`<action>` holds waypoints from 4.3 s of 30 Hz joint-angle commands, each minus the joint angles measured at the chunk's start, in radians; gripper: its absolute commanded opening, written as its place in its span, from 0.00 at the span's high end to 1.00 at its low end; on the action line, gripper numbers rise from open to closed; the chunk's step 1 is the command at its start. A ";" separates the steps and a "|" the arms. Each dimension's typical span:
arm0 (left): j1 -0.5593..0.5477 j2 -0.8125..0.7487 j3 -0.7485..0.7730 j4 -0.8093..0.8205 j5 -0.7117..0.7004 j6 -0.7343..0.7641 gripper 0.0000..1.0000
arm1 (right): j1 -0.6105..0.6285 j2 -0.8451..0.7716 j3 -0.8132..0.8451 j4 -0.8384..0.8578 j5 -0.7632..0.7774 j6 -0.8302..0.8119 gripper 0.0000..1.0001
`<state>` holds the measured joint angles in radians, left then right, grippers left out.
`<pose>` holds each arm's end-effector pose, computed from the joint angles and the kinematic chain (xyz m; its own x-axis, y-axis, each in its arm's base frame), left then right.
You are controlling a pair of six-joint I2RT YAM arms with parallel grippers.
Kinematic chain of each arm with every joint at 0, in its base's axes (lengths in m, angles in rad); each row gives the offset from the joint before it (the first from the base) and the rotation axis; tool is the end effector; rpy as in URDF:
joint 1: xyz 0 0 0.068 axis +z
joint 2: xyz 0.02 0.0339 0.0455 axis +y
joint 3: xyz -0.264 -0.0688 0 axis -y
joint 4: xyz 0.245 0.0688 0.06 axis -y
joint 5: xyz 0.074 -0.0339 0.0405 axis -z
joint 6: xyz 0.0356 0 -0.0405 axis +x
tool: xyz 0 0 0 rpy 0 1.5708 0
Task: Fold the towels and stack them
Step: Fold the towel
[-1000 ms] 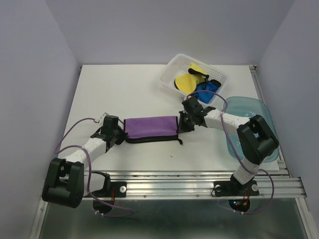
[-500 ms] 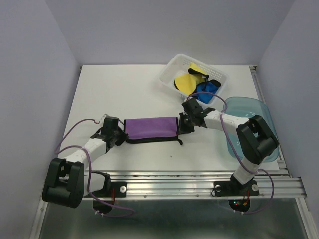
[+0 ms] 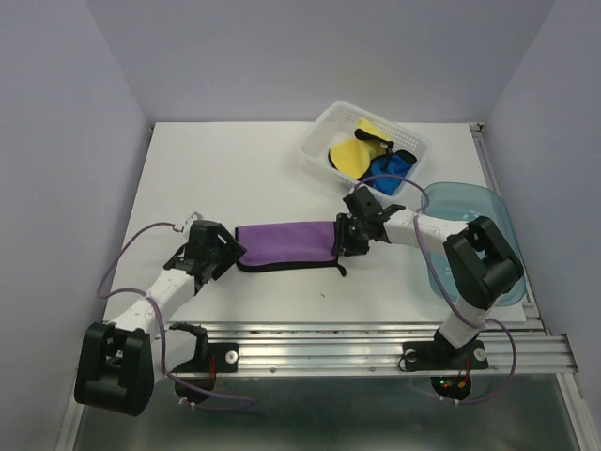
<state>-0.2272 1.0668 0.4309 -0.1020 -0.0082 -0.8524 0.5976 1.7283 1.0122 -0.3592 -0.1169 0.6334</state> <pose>0.2011 -0.0462 0.1737 -0.5965 -0.6348 -0.4911 -0.3491 0.7562 -0.5534 0.2768 0.1934 0.1625 -0.9441 0.0685 -0.3225 -0.0569 0.9296 0.3641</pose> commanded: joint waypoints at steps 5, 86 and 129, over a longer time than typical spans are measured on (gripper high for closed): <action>0.005 -0.085 0.035 -0.056 -0.059 0.047 0.08 | 0.005 -0.088 0.020 -0.018 0.080 -0.046 0.39; -0.238 0.024 0.126 0.281 0.034 0.061 1.00 | 0.103 0.106 0.074 0.229 -0.118 -0.046 0.87; -0.468 0.614 0.425 0.355 0.054 -0.028 1.00 | 0.103 0.073 0.009 0.255 -0.121 -0.047 0.88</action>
<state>-0.6884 1.6569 0.8032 0.2356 0.0334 -0.8661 0.6895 1.8256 1.0443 -0.1482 -0.2295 0.5808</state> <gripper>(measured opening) 0.029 0.122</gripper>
